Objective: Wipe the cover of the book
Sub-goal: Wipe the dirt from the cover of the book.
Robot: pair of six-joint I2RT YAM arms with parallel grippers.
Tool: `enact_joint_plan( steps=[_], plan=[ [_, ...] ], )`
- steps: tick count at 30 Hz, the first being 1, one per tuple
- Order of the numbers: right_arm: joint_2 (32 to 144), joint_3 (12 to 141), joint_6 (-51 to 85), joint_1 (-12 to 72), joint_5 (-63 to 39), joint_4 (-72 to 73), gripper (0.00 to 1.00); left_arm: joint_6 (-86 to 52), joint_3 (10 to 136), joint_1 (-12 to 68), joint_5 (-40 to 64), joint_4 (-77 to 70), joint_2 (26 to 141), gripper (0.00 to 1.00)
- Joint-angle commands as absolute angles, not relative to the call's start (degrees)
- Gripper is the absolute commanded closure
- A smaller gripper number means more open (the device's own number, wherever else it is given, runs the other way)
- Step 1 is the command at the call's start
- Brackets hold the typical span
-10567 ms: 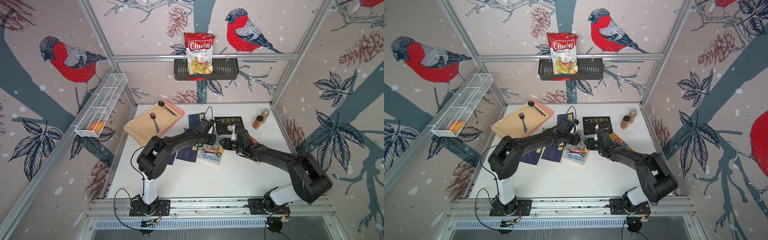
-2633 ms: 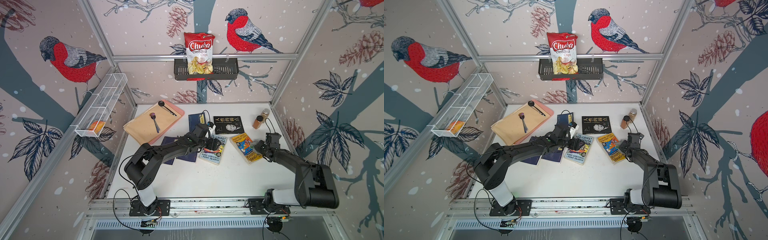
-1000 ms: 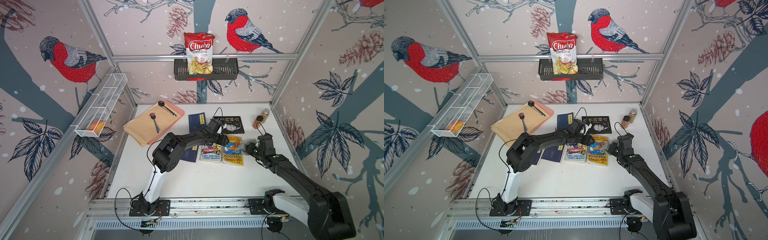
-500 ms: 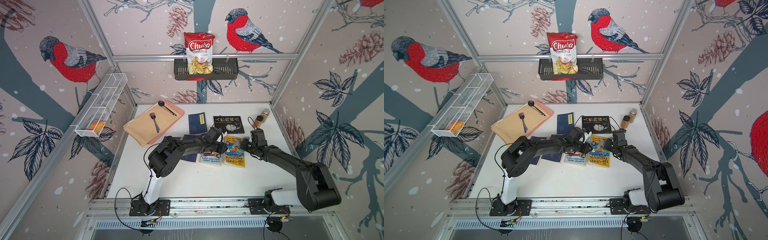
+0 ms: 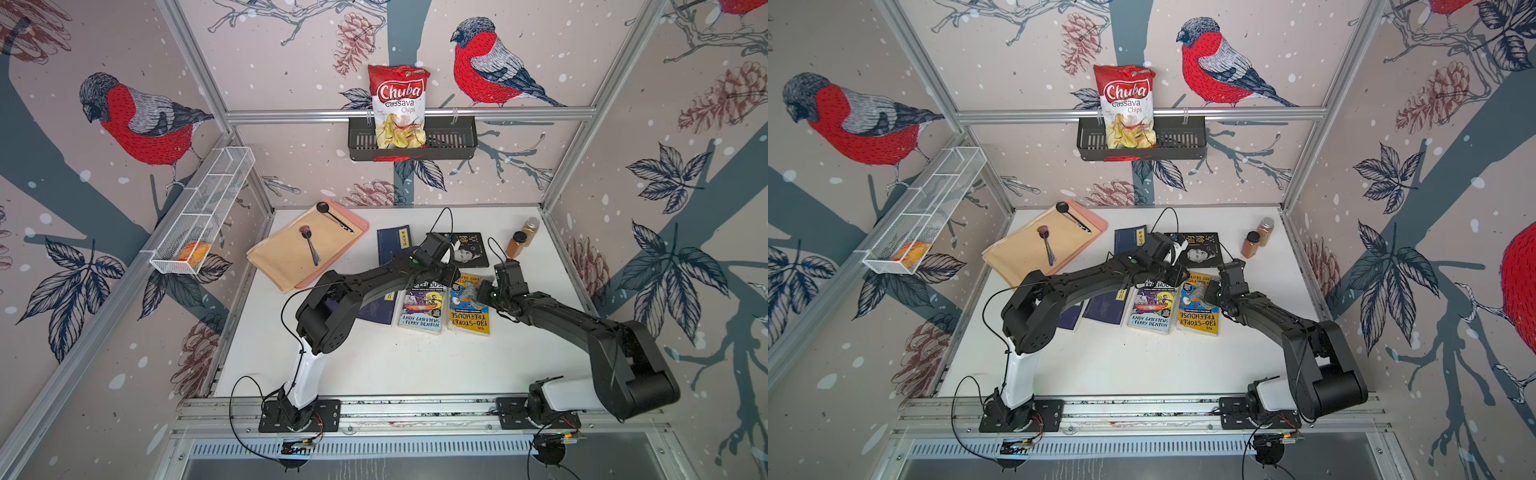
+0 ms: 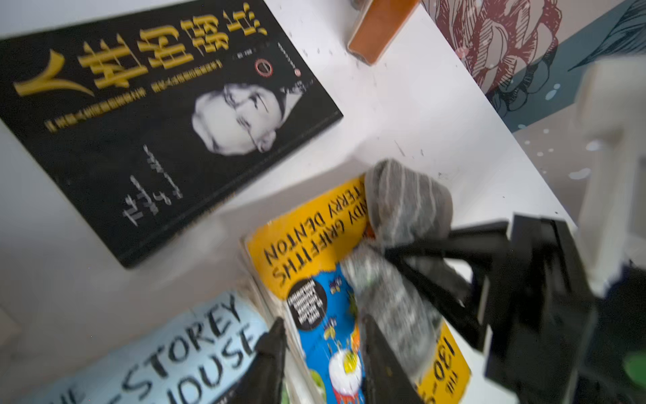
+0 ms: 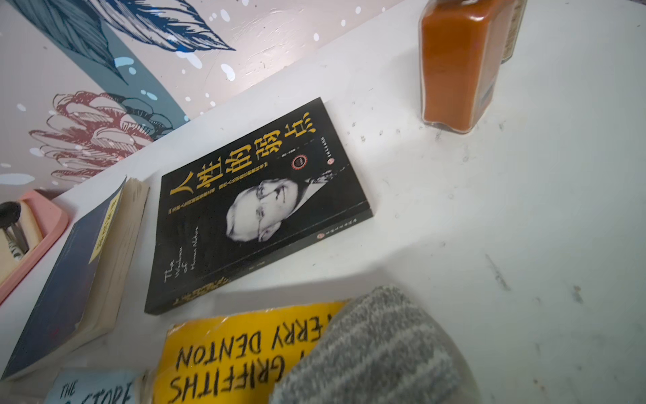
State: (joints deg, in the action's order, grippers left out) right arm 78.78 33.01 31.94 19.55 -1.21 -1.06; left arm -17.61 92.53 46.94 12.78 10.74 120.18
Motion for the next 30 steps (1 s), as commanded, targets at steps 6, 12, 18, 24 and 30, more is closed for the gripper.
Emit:
enact_joint_plan(
  steps=[6, 12, 18, 24, 30],
  plan=[
    [72.1, 24.4, 41.1, 29.5, 4.3, -3.9, 0.84, -13.2, 101.7, 46.8, 14.6, 17.6, 130.8, 1.0],
    [67.9, 20.8, 44.8, 32.5, 5.2, -6.0, 0.83, -14.0, 96.8, 46.8, 13.7, 16.2, 130.9, 1.0],
    [65.7, 20.7, 45.5, 32.5, 5.5, -9.1, 0.82, -13.8, 93.7, 46.8, 10.7, 16.4, 130.4, 1.0],
    [64.1, 20.3, 46.6, 33.0, 5.6, -11.9, 0.82, -12.9, 93.6, 46.9, 8.7, 18.1, 129.7, 0.91],
    [61.6, 18.9, 47.9, 33.0, 6.7, -14.1, 0.82, -11.5, 94.0, 47.9, 5.0, 19.7, 128.8, 0.82]
  ],
)
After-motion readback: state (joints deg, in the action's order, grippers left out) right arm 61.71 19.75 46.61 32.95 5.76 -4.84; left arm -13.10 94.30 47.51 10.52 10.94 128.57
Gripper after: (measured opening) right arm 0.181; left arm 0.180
